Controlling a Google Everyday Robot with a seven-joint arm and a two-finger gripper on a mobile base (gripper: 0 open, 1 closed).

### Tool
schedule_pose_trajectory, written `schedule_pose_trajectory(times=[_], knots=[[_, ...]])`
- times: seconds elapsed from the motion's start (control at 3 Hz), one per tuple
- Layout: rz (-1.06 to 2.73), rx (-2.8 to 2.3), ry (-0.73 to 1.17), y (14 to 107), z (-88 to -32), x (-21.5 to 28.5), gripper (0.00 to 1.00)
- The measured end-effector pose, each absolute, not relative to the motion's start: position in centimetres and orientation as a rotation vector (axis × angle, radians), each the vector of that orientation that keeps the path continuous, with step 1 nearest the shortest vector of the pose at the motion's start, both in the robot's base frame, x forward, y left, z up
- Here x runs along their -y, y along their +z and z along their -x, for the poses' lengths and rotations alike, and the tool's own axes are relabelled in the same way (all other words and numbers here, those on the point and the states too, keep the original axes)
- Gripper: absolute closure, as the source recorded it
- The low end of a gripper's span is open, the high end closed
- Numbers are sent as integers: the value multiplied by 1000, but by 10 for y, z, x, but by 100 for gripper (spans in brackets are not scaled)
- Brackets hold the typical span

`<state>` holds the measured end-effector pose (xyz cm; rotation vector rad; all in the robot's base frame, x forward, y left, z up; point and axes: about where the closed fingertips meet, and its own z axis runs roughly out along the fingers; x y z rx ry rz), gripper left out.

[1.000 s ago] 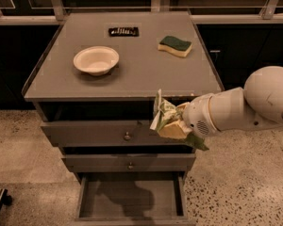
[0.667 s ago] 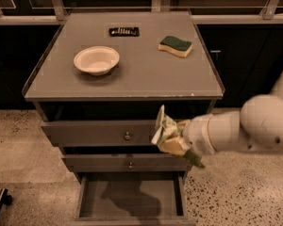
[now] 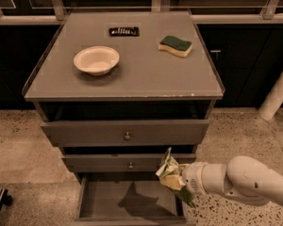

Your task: Place green jalapeno chip bag into bottom drawer

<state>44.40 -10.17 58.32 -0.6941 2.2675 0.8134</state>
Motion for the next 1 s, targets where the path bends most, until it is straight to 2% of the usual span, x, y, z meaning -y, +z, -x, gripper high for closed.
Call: schedule_pose_trajectory(times=[0.33, 1.0], knots=[[587, -2288, 861, 532, -447, 108, 100], [550, -2284, 903, 515, -444, 104, 100]])
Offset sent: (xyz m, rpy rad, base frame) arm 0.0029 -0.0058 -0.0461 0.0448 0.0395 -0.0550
